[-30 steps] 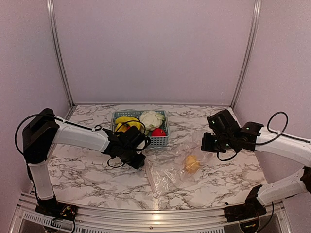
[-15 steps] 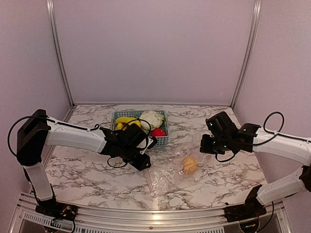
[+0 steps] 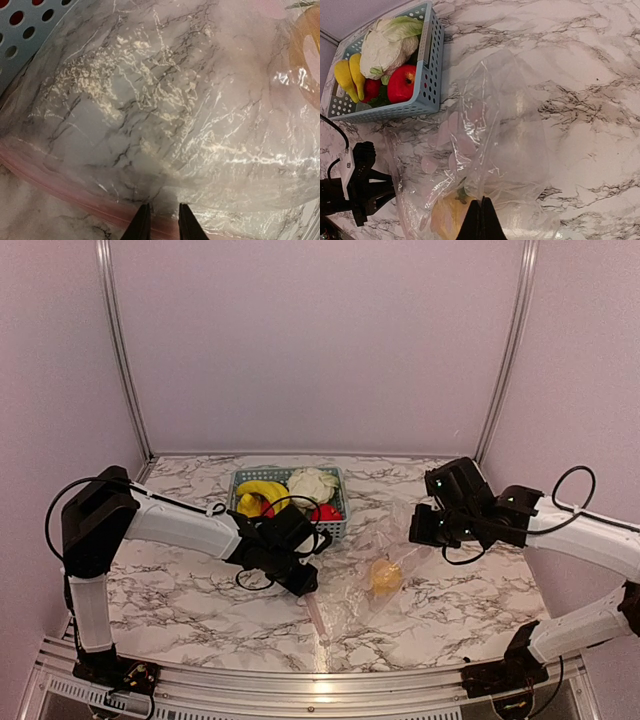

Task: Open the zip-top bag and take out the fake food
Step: Pick up the fake fruit from the zipper food storage bag.

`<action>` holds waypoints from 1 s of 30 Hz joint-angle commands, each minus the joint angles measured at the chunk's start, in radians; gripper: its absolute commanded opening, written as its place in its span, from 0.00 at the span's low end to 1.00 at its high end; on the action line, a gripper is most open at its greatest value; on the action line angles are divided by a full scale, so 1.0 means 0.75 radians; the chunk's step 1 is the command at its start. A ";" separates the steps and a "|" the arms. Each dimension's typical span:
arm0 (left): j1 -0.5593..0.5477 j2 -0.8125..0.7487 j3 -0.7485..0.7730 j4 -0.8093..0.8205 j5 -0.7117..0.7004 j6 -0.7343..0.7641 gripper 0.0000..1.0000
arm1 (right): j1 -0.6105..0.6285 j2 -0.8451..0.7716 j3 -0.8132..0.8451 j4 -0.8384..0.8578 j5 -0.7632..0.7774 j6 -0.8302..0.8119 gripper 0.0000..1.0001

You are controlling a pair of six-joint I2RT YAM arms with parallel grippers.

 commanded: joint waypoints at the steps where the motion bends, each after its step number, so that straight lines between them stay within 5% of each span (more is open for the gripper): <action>1: -0.005 0.079 0.020 -0.033 -0.046 -0.014 0.22 | 0.032 -0.050 0.081 0.005 -0.016 -0.012 0.00; 20: -0.004 0.045 0.009 -0.028 -0.052 -0.002 0.21 | 0.058 -0.012 0.033 -0.076 0.040 0.003 0.01; 30: -0.003 -0.128 -0.017 0.043 -0.065 -0.004 0.37 | 0.058 0.036 0.104 -0.236 0.176 -0.021 0.52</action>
